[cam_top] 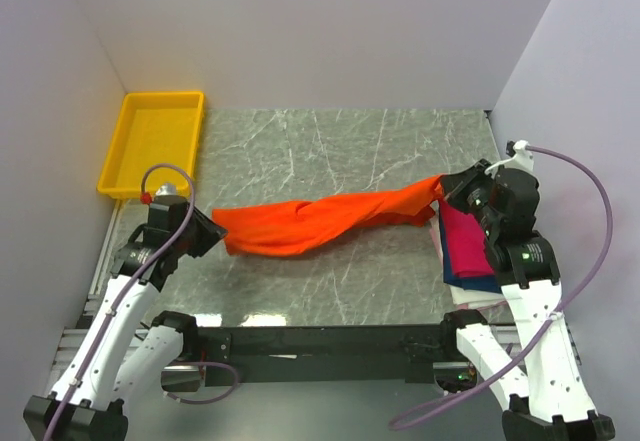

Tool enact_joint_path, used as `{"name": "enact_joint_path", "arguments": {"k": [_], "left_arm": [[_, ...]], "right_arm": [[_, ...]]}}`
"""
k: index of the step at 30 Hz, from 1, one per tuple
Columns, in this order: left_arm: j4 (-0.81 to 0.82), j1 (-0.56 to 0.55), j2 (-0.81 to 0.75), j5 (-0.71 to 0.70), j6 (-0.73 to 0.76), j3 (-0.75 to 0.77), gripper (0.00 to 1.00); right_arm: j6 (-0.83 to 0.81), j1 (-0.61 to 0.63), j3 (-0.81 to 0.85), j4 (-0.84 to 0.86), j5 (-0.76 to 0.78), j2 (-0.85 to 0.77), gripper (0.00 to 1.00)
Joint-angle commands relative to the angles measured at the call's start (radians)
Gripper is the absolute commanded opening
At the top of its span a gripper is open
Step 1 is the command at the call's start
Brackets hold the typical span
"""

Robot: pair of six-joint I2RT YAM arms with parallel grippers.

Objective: Fold and stack the t-shirts
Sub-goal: Flatten the tshirt out

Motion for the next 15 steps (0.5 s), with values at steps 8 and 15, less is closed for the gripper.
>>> {"name": "enact_joint_path", "arguments": {"k": [8, 15], "left_arm": [[0.052, 0.006, 0.041, 0.093, -0.001, -0.07, 0.37], [0.047, -0.077, 0.0, 0.07, -0.071, -0.184, 0.36]], "right_arm": [[-0.004, -0.014, 0.056, 0.012, -0.001, 0.045, 0.0], [-0.014, -0.017, 0.029, 0.045, 0.02, 0.101, 0.0]]}}
